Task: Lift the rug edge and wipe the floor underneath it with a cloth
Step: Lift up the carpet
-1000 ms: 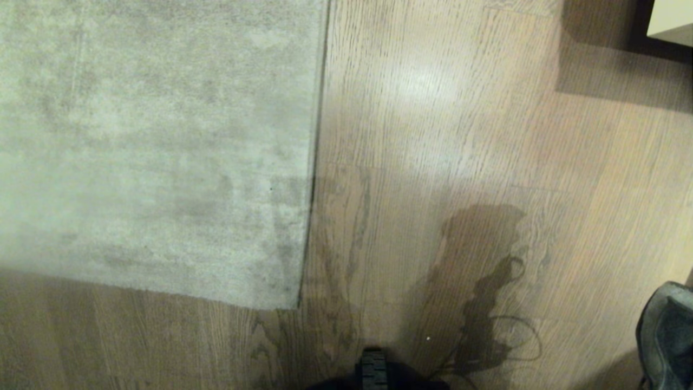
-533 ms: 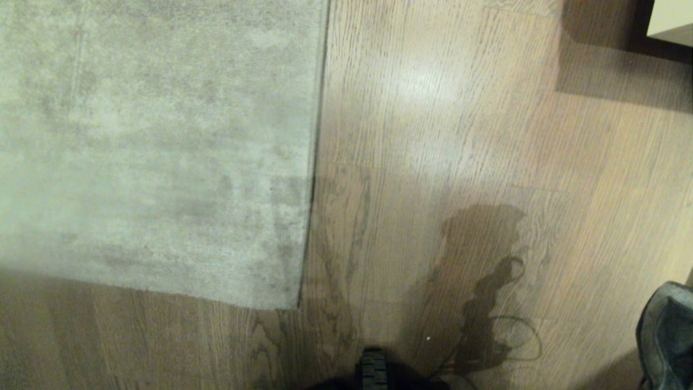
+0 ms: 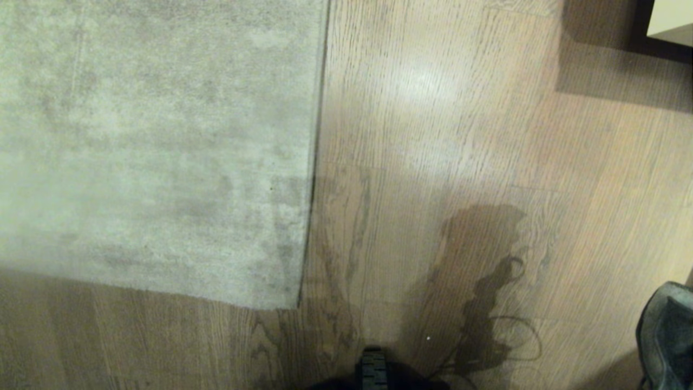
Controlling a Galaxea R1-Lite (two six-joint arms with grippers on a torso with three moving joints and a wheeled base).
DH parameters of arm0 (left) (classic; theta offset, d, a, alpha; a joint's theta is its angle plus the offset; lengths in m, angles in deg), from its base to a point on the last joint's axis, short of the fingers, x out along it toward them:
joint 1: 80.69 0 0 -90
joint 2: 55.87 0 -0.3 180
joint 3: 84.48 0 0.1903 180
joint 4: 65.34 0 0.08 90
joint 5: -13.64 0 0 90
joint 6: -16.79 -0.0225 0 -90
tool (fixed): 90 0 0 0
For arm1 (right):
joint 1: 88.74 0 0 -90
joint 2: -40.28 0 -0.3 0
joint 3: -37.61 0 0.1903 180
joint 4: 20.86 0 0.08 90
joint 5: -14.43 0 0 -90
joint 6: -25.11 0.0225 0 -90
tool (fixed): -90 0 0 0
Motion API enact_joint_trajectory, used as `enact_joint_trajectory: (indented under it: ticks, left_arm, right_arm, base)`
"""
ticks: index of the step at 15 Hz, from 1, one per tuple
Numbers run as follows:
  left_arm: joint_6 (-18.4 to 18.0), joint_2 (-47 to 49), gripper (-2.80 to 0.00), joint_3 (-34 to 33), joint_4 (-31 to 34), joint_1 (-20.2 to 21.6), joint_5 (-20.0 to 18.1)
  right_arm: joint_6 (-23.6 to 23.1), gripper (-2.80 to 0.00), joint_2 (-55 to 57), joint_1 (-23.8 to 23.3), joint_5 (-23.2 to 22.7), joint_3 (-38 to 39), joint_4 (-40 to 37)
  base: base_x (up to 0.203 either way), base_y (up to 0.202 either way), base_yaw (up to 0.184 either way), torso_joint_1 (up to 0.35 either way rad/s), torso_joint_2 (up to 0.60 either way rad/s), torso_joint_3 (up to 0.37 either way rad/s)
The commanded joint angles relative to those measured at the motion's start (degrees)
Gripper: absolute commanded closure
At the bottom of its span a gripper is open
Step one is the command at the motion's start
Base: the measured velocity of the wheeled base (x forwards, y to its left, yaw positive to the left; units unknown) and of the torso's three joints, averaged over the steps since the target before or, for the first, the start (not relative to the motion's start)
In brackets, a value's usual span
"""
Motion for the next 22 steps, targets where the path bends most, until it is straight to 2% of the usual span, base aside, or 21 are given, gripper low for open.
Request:
enact_joint_trajectory:
  ticks: [1,22]
  left_arm:
    - [0.1,0.1,0.0,0.0,0.0,0.0,0.0]
    - [0.2,0.0,0.0,0.4,1.0,0.0,0.1]
  right_arm:
    - [0.0,0.0,0.1,0.0,0.0,0.0,0.0]
    - [0.0,0.0,0.1,0.0,0.0,0.0,0.0]
  base:
    - [0.0,0.0,0.0,0.0,0.0,0.0]
    - [0.0,0.0,0.0,0.0,0.0,0.0]
